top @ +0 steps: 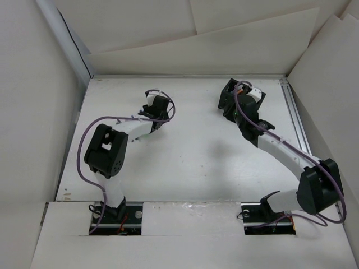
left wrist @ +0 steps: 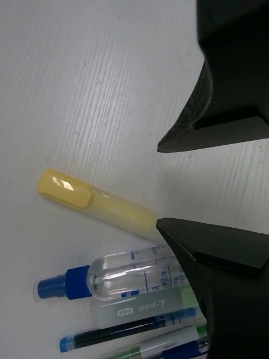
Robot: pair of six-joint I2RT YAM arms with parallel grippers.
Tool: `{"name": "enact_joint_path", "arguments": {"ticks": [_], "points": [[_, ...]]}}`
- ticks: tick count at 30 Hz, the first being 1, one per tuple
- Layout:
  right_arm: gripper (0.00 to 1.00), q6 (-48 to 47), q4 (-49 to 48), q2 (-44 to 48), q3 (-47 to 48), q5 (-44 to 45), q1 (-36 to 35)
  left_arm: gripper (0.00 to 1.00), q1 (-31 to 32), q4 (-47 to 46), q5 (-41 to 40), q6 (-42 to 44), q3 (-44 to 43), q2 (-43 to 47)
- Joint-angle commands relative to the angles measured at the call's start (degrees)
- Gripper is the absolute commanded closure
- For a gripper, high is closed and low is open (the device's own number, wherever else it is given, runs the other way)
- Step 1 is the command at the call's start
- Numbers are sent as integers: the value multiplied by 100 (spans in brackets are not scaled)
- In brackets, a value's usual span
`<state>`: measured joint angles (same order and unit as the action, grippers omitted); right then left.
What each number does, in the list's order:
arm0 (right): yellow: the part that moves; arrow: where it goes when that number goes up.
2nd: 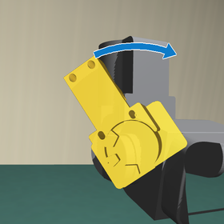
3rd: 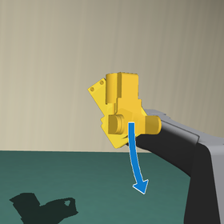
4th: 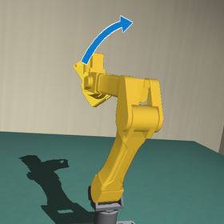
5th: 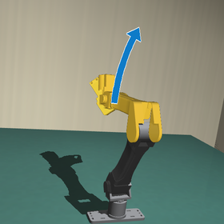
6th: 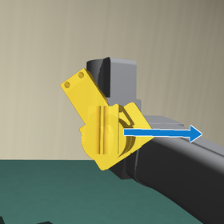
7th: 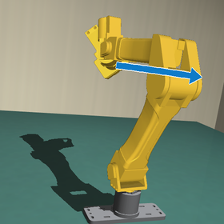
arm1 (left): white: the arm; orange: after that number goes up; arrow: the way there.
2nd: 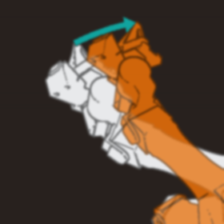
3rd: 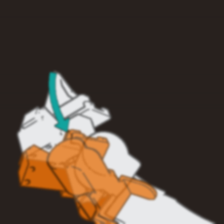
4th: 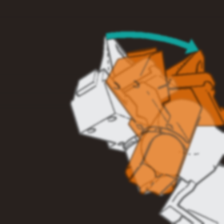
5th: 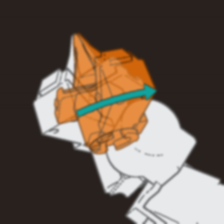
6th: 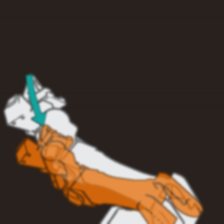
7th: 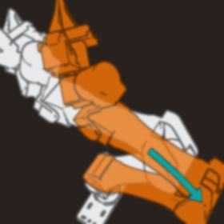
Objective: Sort the stationery into containers
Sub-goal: Pick up the pen from the center of the board.
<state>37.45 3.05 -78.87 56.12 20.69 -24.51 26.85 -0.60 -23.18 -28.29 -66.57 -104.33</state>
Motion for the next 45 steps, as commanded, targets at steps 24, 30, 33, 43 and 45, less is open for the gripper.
{"name": "enact_joint_path", "arguments": {"ticks": [24,30,33,43,45], "points": [[63,34,-542,372,-180,-688,184,63,-382,166,279,456,-945,-948],[61,34,-595,425,-233,-830,184,65,-382,166,332,456,-893,-1001],[60,34,-595,478,-233,-882,184,62,-382,166,332,404,-893,-1054],[59,34,-595,478,-233,-935,184,60,-382,323,279,342,-867,-948],[59,34,-595,531,-233,-935,184,60,-382,324,332,342,-867,-1001]]}}
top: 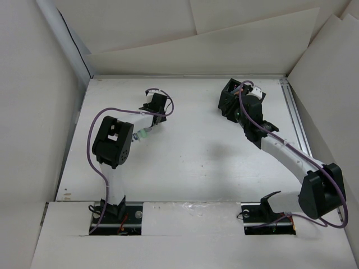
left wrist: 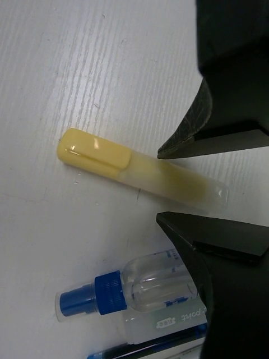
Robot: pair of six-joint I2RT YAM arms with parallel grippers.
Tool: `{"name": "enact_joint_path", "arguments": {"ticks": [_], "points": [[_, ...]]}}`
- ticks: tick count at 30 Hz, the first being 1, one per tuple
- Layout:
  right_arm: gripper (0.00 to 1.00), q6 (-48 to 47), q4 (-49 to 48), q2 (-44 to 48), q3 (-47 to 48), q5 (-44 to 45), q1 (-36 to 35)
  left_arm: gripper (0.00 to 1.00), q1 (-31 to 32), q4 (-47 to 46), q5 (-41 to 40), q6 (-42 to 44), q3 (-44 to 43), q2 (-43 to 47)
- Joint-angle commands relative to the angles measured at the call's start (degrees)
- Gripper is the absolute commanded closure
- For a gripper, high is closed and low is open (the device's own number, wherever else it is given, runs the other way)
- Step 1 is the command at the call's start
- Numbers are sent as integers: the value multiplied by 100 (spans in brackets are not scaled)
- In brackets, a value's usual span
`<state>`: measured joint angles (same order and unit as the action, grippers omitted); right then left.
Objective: Sort the stationery into containers
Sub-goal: Pick up the pen from the center of the board.
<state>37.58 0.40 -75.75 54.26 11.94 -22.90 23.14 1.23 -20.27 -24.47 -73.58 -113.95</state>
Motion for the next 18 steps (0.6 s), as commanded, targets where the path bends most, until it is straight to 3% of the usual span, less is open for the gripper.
{"name": "enact_joint_path", "arguments": {"ticks": [1,5,7,11,15,18], "points": [[59,21,-330,218,-47,-61,22,61,-11,140,102,-40,-165,-39],[59,21,-330,218,-47,-61,22,72,-11,140,155,-93,-113,-92],[59,21,-330,218,-47,-61,22,84,-11,87,155,-93,-51,-92],[48,21,-330,218,-47,-113,22,100,51,87,155,-93,10,-40],[28,-40,-330,104,6,-368,22,100,252,-140,410,-93,282,293],[20,-181,-330,-159,137,-938,22,100,253,-535,1093,-146,685,714]]}}
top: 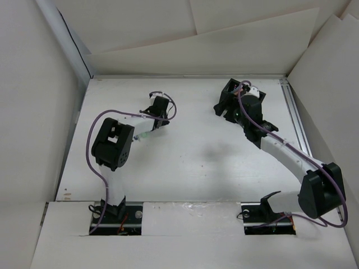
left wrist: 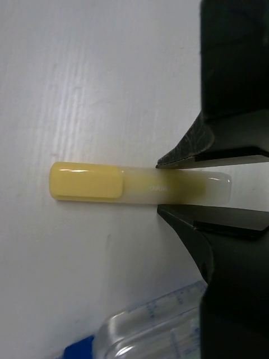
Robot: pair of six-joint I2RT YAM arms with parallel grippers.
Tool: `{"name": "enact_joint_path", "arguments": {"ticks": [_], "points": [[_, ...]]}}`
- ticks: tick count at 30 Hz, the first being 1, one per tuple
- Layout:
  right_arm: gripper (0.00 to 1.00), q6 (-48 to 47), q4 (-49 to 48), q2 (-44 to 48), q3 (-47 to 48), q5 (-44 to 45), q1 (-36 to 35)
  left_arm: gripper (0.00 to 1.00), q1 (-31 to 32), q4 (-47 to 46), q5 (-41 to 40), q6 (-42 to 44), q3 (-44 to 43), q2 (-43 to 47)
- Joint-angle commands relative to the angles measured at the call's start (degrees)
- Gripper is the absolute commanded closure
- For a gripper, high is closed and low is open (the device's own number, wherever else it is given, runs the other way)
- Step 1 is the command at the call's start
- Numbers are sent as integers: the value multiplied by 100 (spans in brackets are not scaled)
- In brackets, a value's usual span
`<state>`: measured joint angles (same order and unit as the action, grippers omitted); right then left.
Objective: Sort the stationery into containers
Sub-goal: Pick up the pen from the center of the board.
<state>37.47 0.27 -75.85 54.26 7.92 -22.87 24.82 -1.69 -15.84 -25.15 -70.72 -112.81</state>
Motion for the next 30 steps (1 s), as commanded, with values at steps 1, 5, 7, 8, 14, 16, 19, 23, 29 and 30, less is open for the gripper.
{"name": "enact_joint_path", "arguments": {"ticks": [1,5,7,8,14,16,19,23,29,30], "points": [[20,-170,-317,-227,225,-720,20,100,85,-383,983,-78,540,733],[18,-302,-317,-614,453,-1485,20,100,137,-1016,1626,-201,1208,1322],[18,-302,-317,-720,506,-1644,20,100,199,-1297,1811,-201,1516,1620],[18,-302,-378,-799,507,-1706,20,100,277,-1394,1943,-201,1613,1718],[48,-188,-563,-1115,612,-2198,-51,100,585,-1904,2497,-148,1983,2149],[91,-188,-563,-1204,682,-2408,-199,100,656,-1974,2637,-96,2036,2211],[77,5,-695,-1335,735,-2541,-261,100,709,-2106,2909,-96,2088,2263],[23,137,-845,-1590,813,-2541,-437,100,709,-2335,3086,-148,2141,2264],[18,313,-1020,-2047,1034,-2489,-499,100,709,-2476,3376,-201,2255,2264],[18,313,-1020,-2100,1112,-2489,-551,100,709,-2476,3376,-201,2255,2264]]}}
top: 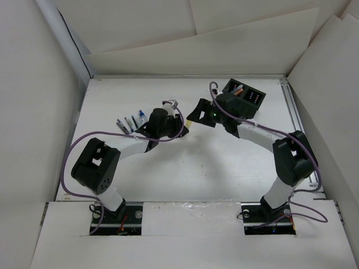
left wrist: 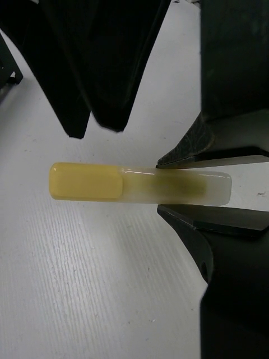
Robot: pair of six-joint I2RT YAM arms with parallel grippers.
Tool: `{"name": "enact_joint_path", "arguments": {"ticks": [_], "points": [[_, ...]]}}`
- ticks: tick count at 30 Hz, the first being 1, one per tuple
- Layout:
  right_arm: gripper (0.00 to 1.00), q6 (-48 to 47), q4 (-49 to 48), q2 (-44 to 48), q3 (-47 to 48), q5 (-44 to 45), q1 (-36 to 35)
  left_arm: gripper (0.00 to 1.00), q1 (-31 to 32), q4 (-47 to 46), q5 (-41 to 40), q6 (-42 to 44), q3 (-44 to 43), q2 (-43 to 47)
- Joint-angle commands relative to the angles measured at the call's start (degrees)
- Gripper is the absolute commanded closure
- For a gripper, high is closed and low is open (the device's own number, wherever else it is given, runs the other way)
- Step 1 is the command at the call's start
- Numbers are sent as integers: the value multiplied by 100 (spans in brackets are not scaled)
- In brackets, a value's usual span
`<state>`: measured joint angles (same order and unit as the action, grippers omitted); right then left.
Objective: Sort the stationery into containers
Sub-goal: Pick up the pen from the center of the board, then place the pen in the storage box.
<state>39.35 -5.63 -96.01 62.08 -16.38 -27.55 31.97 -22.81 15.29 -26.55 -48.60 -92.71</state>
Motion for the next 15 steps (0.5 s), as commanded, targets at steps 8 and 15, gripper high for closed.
{"name": "enact_joint_path", "arguments": {"ticks": [8,15], "points": [[37,178,-430,-551,568,-189,-84,100,-6,-522,431,-61,43,306],[58,292,-562,-683,621,-357,22,100,-6,-576,554,-61,96,306]]}}
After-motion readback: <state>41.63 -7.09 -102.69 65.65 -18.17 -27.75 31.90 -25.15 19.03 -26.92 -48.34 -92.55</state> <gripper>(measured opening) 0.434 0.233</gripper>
